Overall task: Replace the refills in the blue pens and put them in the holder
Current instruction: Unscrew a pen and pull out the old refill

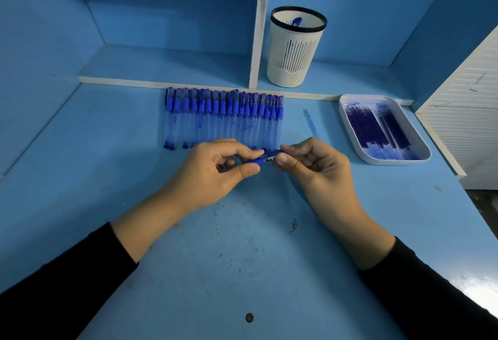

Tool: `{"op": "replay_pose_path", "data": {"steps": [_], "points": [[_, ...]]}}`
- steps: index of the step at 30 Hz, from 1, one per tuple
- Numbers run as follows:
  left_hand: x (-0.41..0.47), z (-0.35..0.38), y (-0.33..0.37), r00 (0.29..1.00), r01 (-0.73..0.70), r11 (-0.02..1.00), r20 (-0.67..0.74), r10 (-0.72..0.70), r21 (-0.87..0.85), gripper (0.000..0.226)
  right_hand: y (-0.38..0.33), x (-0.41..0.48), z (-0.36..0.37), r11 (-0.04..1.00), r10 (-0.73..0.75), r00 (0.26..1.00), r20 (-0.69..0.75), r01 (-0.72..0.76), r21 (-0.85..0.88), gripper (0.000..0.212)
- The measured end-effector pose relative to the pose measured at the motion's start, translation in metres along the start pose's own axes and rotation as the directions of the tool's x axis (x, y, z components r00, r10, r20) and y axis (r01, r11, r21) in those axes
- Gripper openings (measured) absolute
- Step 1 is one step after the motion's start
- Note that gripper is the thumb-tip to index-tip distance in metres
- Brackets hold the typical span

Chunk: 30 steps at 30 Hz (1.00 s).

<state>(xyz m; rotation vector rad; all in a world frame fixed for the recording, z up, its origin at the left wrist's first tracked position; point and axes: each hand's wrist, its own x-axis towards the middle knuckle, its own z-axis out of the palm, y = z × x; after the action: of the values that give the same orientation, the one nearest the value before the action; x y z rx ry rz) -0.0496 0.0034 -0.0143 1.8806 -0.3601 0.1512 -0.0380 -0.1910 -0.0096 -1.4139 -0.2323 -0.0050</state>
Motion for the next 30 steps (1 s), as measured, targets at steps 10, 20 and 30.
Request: {"op": "replay_pose_path", "data": {"steps": [10, 20, 30], "points": [[0.000, 0.004, -0.002, 0.999, -0.037, 0.999, 0.004, 0.037, -0.012, 0.023, 0.003, -0.002, 0.000, 0.997, -0.071, 0.997, -0.014, 0.070, -0.038, 0.015], [-0.002, 0.008, 0.005, 0.999, -0.026, 0.999, 0.027, 0.026, -0.023, 0.026, 0.001, -0.004, 0.001, 0.988, -0.136, 0.991, 0.005, 0.136, -0.068, 0.021], [-0.007, 0.004, 0.005, 0.994, -0.068, 0.994, 0.086, 0.060, 0.090, 0.040, 0.001, -0.001, -0.005, 0.979, -0.201, 0.979, -0.010, 0.201, -0.025, 0.019]]}}
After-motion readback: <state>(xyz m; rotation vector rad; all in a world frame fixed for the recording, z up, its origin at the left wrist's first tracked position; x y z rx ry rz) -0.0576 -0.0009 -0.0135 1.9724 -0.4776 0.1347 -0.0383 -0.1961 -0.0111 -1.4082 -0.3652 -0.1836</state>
